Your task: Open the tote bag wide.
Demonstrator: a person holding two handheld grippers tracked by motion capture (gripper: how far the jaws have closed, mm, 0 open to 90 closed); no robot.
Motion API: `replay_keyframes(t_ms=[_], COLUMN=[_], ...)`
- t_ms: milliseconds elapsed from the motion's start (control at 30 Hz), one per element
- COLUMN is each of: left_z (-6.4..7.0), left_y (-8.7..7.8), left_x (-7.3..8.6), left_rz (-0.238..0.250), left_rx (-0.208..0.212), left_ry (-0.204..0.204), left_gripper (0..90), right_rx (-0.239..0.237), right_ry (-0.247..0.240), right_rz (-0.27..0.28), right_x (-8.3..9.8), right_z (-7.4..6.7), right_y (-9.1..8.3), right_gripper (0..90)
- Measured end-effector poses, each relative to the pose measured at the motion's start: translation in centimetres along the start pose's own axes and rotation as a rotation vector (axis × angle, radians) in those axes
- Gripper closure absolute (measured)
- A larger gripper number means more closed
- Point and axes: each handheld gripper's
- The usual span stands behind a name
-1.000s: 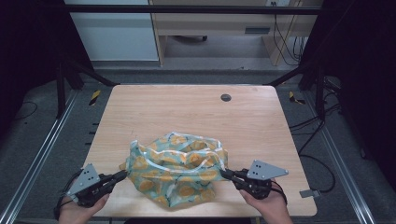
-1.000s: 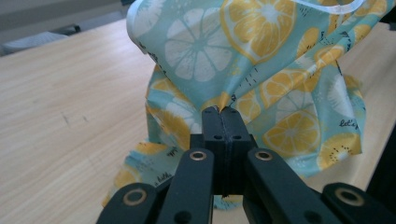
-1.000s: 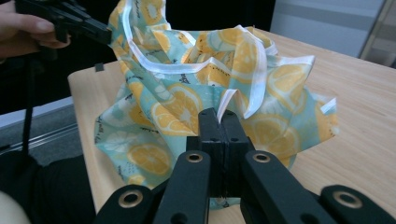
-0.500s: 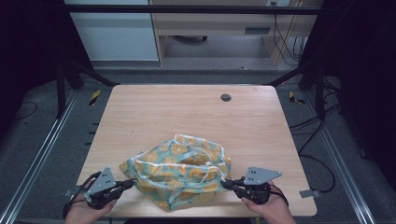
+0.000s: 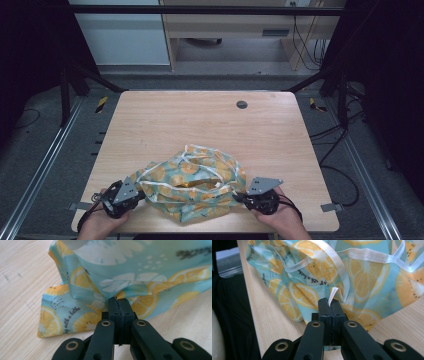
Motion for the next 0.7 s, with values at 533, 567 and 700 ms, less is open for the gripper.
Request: replay_keyframes(t_ms=[533, 567, 700], left_z=[-1.3, -1.4, -1.5], left_y=[1.0, 1.1, 1.3], left_x=[-1.0, -1.0, -1.2], left_rz=[-0.008, -0.010, -0.015], left_rx=[-0.062, -0.058, -0.064], left_ry=[0.005, 0.002, 0.008], left_gripper=[90.0, 90.0, 90.0], right_rx=[0.045, 0.045, 0.051], right_ry=[0.020, 0.020, 0.026], right_rz=[-0.029, -0.031, -0.026], right_x=[-0.1, -0.1, 0.0], right_z=[0.7, 0.7, 0.9], right_y=[0.8, 0.8, 0.7], right_gripper=[89.8, 89.8, 90.0])
Point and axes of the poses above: each handheld gripper's, and its own axes: y roughly forward along the jaws, x roughly out of its underside, z roughly to its right, and after that the axes turned 7 degrees about -z, right-handed
